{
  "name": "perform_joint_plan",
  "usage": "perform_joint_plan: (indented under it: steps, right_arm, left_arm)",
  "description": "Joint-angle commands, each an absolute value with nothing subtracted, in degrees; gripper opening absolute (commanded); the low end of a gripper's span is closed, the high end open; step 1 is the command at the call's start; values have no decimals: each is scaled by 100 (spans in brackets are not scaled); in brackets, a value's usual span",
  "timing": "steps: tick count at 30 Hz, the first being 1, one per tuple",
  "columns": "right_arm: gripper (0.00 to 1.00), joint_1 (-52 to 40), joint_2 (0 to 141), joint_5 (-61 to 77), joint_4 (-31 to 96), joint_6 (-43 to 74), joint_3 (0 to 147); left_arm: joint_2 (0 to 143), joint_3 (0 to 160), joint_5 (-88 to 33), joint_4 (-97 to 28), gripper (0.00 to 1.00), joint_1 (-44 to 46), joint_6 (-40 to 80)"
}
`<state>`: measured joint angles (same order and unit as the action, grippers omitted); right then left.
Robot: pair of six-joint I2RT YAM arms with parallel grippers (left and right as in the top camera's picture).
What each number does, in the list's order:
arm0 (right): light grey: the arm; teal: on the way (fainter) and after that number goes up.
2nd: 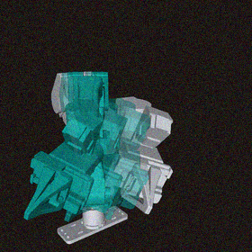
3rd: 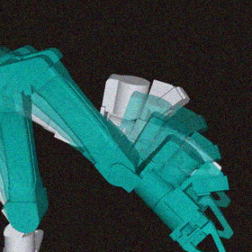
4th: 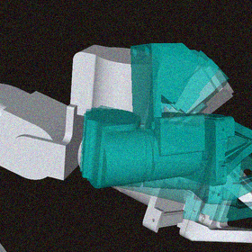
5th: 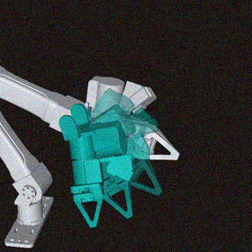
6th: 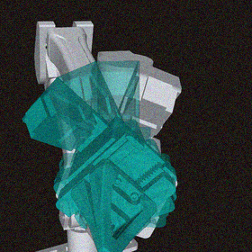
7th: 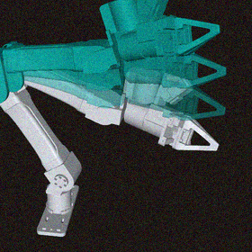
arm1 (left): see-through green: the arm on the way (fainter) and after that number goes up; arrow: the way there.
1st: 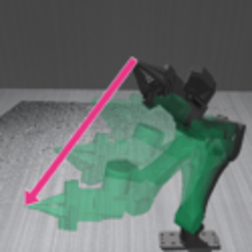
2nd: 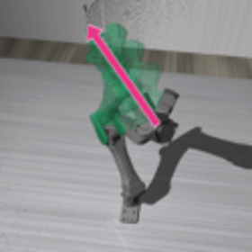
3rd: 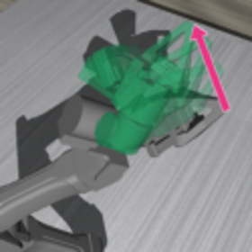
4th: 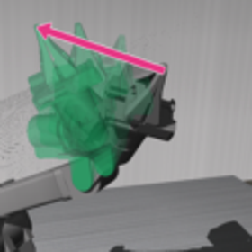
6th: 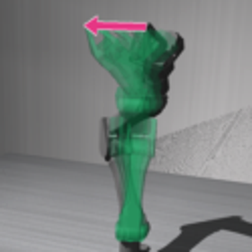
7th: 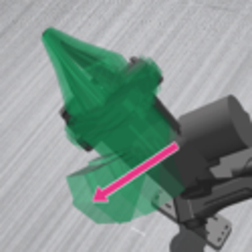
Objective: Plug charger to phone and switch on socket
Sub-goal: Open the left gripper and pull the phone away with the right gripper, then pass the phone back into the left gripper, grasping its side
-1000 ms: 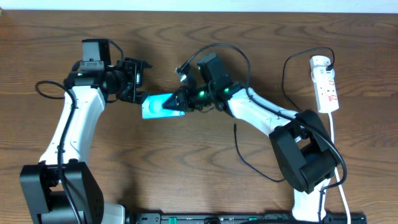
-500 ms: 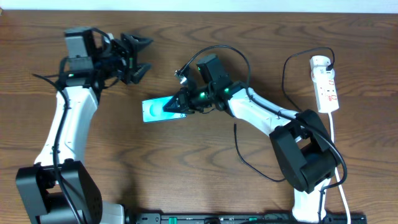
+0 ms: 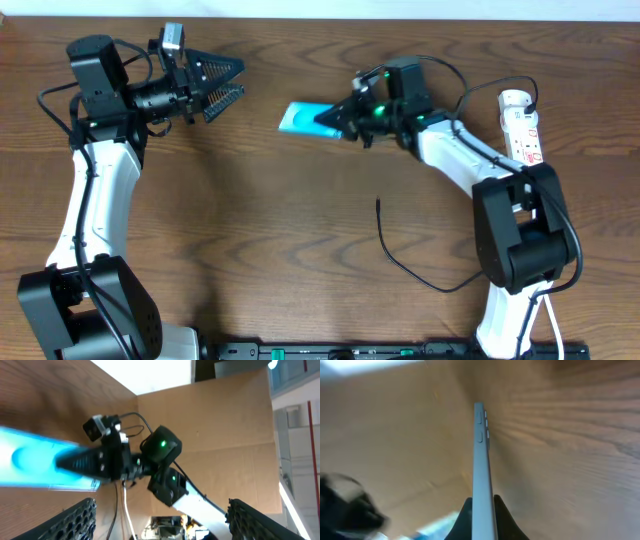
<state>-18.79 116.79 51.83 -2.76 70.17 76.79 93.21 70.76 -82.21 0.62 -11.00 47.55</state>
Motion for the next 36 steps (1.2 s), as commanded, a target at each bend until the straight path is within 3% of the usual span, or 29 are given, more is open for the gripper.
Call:
perform_joint_plan:
  steps: [1, 5, 11, 21, 30, 36]
  right_arm:
    - [1, -1804, 11638, 5343, -869, 8986, 7723]
    - [1, -1874, 11638, 5181, -2305, 9904, 7723]
    - [1, -1909, 11638, 5030, -4718, 10047, 7723]
    - [1, -2091, 11638, 5166, -4777, 9977, 7723]
    - [1, -2279, 11638, 5199, -4777, 9959, 7723]
    - [1, -2460, 11638, 5172, -4777, 9990, 7723]
  left_arm:
    - [9284, 7146, -8383, 64, 84, -1066, 4541]
    - [9284, 7146, -7743, -283, 84, -893, 4539]
    - [9284, 7146, -6180, -908, 84, -451, 4480]
    - [9284, 7146, -4724, -779, 84, 14, 4683]
    - [9284, 7146, -4683, -355, 84, 43, 5391]
    - [9284, 7146, -4506, -276, 84, 43, 6530]
